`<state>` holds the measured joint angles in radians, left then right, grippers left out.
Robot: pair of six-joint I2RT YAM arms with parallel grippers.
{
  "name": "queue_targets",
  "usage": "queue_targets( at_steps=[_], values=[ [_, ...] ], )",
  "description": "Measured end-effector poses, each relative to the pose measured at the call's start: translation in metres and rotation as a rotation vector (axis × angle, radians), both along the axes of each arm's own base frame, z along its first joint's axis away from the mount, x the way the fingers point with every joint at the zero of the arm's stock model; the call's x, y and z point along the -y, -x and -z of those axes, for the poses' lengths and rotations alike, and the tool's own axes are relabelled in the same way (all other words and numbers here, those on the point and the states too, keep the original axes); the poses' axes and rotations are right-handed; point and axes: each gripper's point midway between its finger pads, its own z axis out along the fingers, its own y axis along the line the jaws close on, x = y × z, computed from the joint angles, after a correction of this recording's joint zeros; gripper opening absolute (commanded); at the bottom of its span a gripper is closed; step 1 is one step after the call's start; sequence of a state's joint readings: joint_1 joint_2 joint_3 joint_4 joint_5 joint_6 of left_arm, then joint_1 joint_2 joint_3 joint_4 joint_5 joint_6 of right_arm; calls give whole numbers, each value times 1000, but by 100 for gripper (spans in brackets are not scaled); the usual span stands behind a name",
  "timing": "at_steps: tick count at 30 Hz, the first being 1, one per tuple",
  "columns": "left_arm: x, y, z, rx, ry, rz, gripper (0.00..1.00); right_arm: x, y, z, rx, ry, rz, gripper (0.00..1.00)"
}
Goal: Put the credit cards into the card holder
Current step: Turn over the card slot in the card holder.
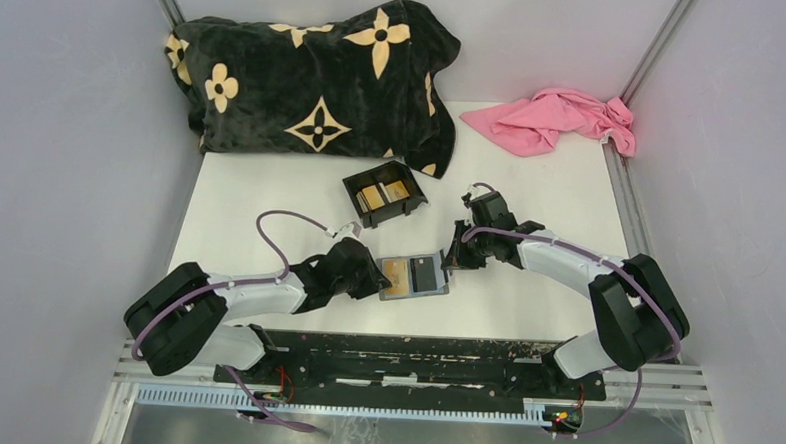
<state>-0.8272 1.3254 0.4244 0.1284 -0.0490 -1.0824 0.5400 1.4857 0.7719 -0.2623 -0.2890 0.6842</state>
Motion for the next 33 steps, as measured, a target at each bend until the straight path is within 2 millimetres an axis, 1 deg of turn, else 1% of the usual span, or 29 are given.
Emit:
queue_targets(
  at_steps=[5, 13, 19, 22, 29, 33],
  values=[
    [-4, 2, 2, -9, -16, -4, 25, 0, 0, -3, 1, -5, 3, 1],
    [-4, 2, 2, -10, -18, -4, 24, -4, -6, -21, 33, -29, 6, 1],
    [-4, 3, 3, -11, -21, -2, 23, -9, -5, -25, 28, -47, 4, 1],
    [-4, 3, 3, -10, -22, -1, 22, -16, -5, -29, 30, -55, -9, 1],
    [-5, 3, 4, -6, -27, 8, 21, -40, -4, -40, 49, -78, -57, 1],
    [-5, 3, 4, -5, -28, 9, 21, -51, -2, -41, 48, -83, -80, 1]
  ],
)
